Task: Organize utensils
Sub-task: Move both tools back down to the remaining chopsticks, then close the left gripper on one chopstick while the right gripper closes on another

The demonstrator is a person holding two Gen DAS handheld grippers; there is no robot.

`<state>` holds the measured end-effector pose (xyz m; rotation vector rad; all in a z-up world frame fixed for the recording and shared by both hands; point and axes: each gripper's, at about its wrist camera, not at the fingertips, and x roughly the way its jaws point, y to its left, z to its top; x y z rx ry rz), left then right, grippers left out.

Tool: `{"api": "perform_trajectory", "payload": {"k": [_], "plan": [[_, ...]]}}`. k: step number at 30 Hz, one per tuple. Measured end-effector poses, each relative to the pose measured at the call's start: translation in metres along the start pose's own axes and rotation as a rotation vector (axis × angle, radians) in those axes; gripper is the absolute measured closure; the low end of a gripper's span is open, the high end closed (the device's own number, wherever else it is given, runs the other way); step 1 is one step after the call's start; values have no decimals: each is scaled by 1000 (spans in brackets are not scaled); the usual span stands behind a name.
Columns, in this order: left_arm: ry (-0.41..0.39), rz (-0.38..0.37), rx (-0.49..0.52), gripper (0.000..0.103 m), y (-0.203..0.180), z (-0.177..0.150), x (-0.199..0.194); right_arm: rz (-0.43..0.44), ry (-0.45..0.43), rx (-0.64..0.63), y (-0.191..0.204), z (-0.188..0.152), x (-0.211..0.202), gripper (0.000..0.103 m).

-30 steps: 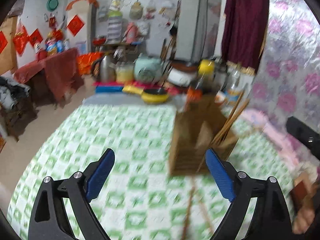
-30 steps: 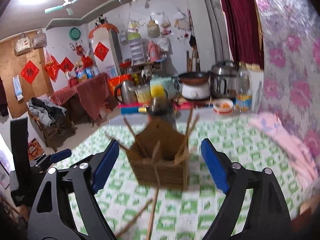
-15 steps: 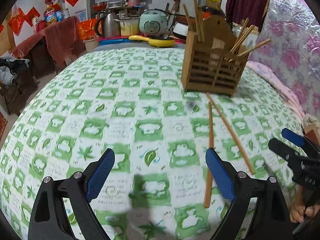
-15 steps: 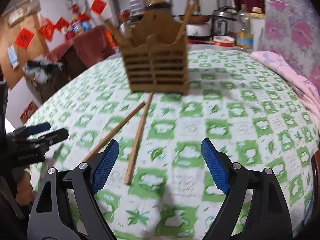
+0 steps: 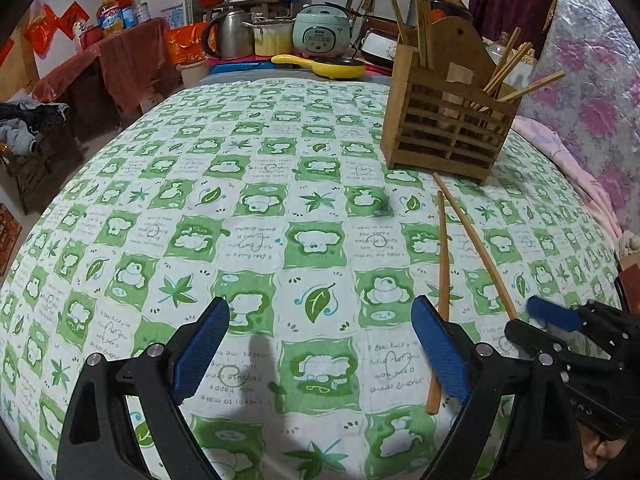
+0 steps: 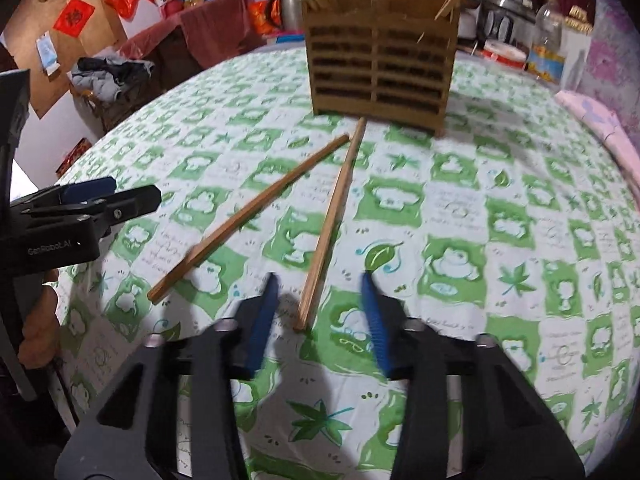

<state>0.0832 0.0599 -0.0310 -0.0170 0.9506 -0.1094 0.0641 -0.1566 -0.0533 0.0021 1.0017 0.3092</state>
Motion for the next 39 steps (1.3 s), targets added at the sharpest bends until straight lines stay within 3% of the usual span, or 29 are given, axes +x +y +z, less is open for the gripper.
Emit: {"api": "perform_trajectory", "payload": {"k": [4,8,13,16,18,22,25,29,30,32,33,35,39], "plan": [[-11,16,18,12,-3,-1,-1,-3,-4,45,-8,0,0,96],[-28,26,47,12,-8,-3,-4,-21,-15,81,-19,-4,-5,97],[-76,21,138,12,-23,-15,-14,-20,-20,111,-38,-19,-21,96],[-126,-53,179,12,-29,-22,-26,57,-27,167,-55,-25,-26,91],[-108,-113,212,12,-34,-25,-28,84,-70,195,-62,-27,-33,87],[-67,-146,296,13,-51,-33,-24,90,-121,195,-61,-26,-41,76],[-24,-151,344,25,-60,-38,-18,87,-139,206,-63,-25,-43,69],[77,-182,372,67,-65,-42,-2,88,-146,213,-64,-25,-43,68],[90,-183,374,73,-65,-42,1,88,-147,213,-64,-26,-45,67],[91,-189,379,77,-67,-42,2,89,-150,216,-65,-27,-45,67],[91,-192,383,87,-67,-42,3,90,-149,216,-64,-27,-45,67],[86,-181,377,95,-67,-41,4,89,-144,214,-64,-27,-44,66],[85,-152,311,96,-58,-32,10,83,-134,194,-60,-26,-43,66]]}}
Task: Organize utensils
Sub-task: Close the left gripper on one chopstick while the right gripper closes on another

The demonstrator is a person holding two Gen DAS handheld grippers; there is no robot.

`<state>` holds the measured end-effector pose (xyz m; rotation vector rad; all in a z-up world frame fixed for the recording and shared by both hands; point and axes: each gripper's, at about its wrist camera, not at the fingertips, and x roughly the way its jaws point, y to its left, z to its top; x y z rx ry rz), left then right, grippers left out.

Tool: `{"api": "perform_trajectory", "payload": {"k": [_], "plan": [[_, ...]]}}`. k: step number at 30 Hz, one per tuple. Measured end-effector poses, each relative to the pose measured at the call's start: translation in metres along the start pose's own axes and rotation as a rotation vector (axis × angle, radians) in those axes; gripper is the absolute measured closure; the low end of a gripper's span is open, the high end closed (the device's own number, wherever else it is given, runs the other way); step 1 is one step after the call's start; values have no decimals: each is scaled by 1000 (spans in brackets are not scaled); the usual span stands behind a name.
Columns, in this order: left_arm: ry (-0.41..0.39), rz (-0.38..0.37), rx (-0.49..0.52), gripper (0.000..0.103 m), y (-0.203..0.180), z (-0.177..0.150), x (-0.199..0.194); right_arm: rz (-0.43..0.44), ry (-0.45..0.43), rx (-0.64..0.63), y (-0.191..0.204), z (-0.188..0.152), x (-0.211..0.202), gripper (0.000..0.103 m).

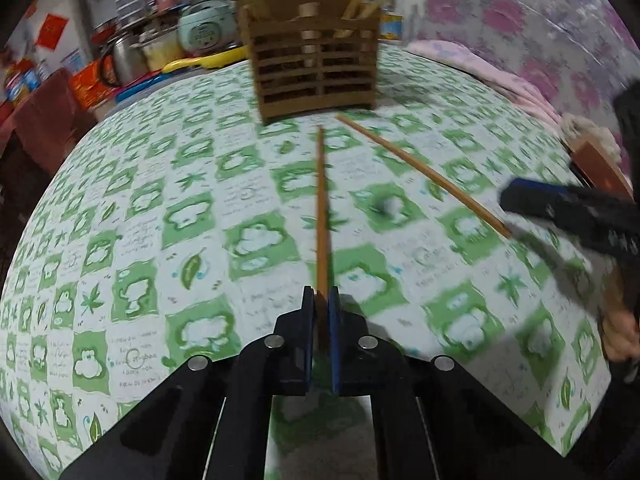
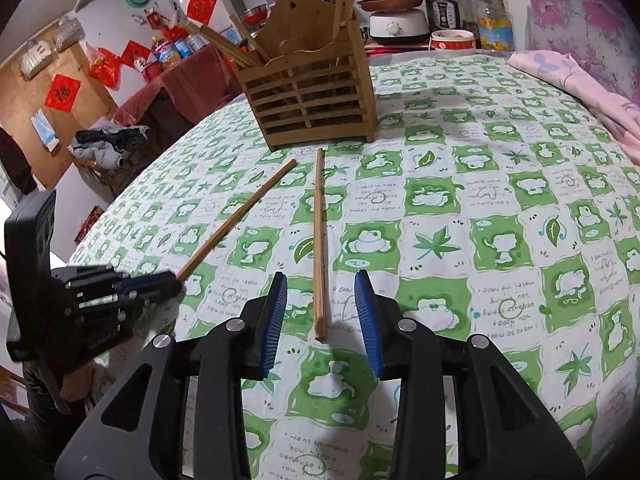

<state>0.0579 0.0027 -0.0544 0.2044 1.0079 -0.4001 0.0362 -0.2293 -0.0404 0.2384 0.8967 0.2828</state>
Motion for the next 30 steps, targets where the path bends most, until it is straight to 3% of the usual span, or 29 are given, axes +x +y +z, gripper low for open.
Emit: {"api": "perform_trajectory", "payload": {"k": [9,11,14,18,30], "plan": [[-1,32,3,90,0,0,-1,-95,120,-94,18,-3,22,66],[-2,35,12,90,-2,0,-2,-114,122,-110,21,-5,23,69],[0,31,16,90,-3,-2,-3,-149,121,-119,22,-6,22,83],[5,14,6,89,0,-5,-6,-147,126,-134,22,-11,17,94],[-14,-6,-6,97,3,-4,-8,-120,115,-112,17,-9,14,97]]}}
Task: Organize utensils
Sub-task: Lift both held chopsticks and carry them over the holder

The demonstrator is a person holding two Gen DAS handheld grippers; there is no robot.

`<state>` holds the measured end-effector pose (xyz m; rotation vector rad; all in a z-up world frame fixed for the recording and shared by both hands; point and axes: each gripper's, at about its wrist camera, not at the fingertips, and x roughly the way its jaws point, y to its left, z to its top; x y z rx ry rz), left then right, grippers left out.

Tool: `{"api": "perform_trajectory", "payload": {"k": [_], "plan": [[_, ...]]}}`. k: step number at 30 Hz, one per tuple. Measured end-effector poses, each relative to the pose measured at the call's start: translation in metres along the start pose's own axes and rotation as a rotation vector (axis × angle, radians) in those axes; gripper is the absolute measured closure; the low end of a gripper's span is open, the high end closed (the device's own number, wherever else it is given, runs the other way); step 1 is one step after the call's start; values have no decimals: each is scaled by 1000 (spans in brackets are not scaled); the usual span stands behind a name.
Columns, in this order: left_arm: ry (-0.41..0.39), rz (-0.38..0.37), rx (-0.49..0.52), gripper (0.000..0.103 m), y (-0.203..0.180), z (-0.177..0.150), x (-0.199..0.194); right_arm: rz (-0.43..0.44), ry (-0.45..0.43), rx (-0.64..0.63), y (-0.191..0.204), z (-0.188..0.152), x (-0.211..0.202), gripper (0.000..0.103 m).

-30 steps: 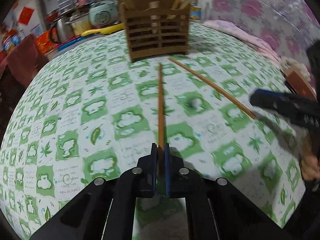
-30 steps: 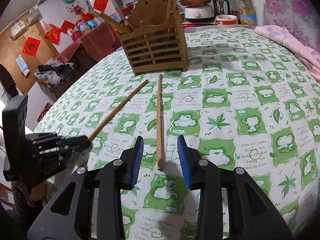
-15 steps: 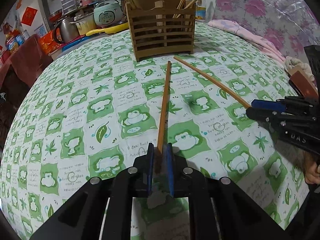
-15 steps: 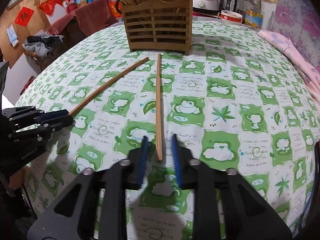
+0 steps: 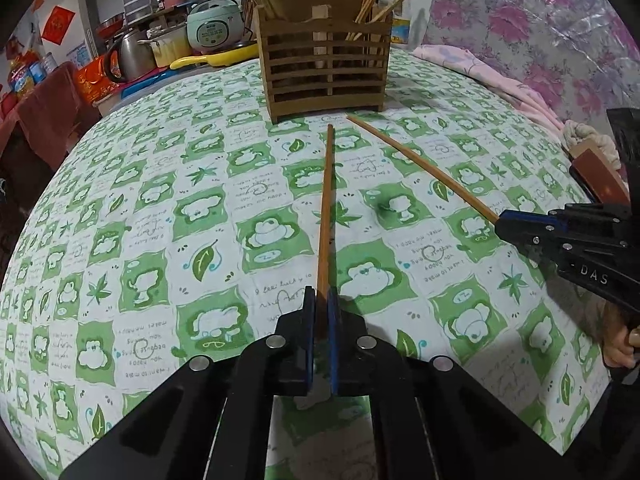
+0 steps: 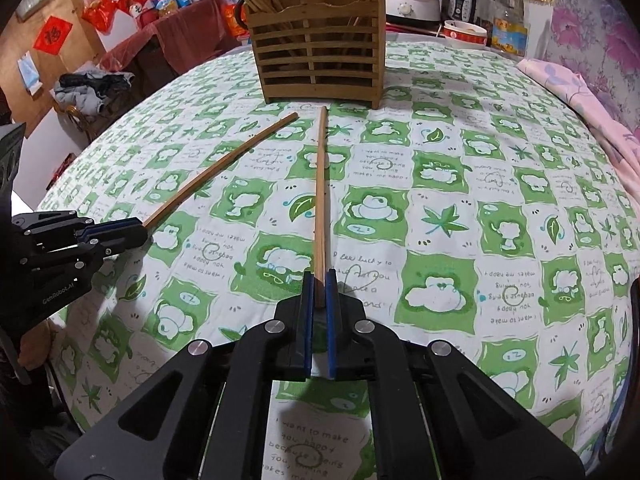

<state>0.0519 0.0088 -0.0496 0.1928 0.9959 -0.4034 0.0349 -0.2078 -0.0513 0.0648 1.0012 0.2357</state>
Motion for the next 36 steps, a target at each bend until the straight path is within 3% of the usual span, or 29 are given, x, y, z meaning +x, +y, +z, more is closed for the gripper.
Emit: {"api": "perform_trajectory", "payload": {"k": [9,14,17,24,30,36], "plan": [[-60,4,-42,97,6,5,-15,8,-129,42,-8,-1,-26,97],[-137,27,-38,97,3,26,-46,-15,-214,35,-10,13,-54,97],[-206,30,-22,97,-3,48,-75,-26,-300,34,-9,30,-83,97],[-274,0,-13,97,-16,94,-104,-27,-431,16,-1,68,-124,97],[-279,-18,-17,97,-19,136,-105,-23,-434,3,5,93,-121,97],[-348,-15,-40,97,-13,182,-127,-18,-491,8,5,132,-135,97]]}}
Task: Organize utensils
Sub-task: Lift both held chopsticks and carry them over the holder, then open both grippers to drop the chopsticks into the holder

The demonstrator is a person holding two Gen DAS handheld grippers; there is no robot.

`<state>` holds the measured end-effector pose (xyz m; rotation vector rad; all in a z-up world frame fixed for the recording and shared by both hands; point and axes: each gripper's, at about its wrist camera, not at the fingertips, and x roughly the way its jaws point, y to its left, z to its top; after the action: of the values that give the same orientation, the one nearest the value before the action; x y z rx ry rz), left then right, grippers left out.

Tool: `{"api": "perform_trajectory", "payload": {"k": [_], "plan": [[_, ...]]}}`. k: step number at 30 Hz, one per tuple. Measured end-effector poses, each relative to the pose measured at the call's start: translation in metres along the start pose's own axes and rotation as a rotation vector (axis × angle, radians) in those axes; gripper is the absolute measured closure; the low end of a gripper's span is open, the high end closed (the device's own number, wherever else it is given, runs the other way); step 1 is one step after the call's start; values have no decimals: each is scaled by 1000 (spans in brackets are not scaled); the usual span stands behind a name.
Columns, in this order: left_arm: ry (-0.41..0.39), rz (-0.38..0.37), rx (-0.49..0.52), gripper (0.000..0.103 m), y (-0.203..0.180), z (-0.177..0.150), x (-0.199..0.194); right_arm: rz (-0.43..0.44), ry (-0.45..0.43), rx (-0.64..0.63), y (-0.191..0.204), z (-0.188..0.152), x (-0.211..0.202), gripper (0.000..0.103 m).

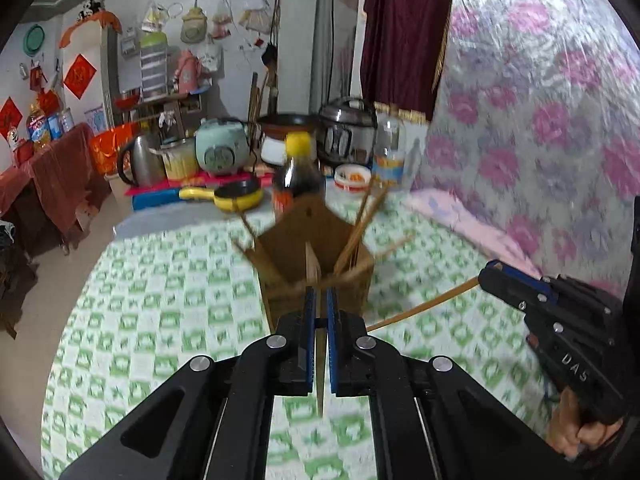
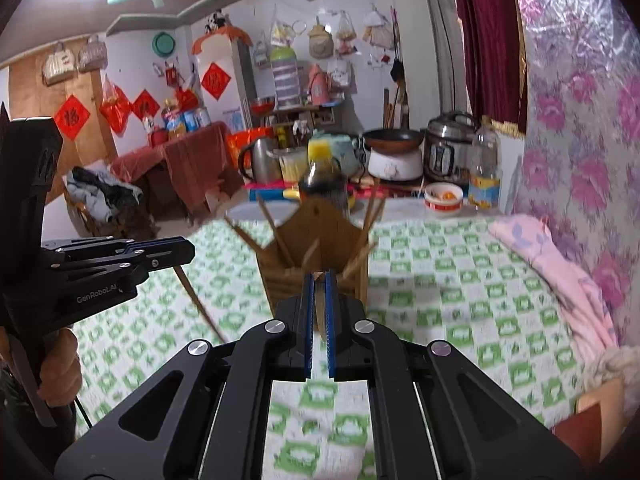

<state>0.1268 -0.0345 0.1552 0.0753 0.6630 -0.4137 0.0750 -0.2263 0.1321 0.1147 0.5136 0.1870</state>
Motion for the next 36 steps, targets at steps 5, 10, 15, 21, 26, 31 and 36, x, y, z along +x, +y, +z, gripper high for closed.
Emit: {"api": "perform_trajectory", "payload": {"k": [5,10,15,21,26,31,36], "plan": [[-92,9,1,97,-2,42,-17,15,-78,1,5,44,-7,97],[-208,55,-7,97,-8,91,-28,1,-142,0,11,73,-6,97],[-285,108,-20,97,-9,114,-7,-10,-126,18,6,73,18,97],[-280,128,-69,97,6,95,45,-21,-54,12,0,67,55,97],[-239,113,-113,97,20,77,72,-13,22,28,-2,61,85,97],[-171,74,-165,71,34,57,86,-12,60,56,-7,57,104,88],[-177,90,-189,38,44,42,79,-24,12,89,-10,59,90,66]]}}
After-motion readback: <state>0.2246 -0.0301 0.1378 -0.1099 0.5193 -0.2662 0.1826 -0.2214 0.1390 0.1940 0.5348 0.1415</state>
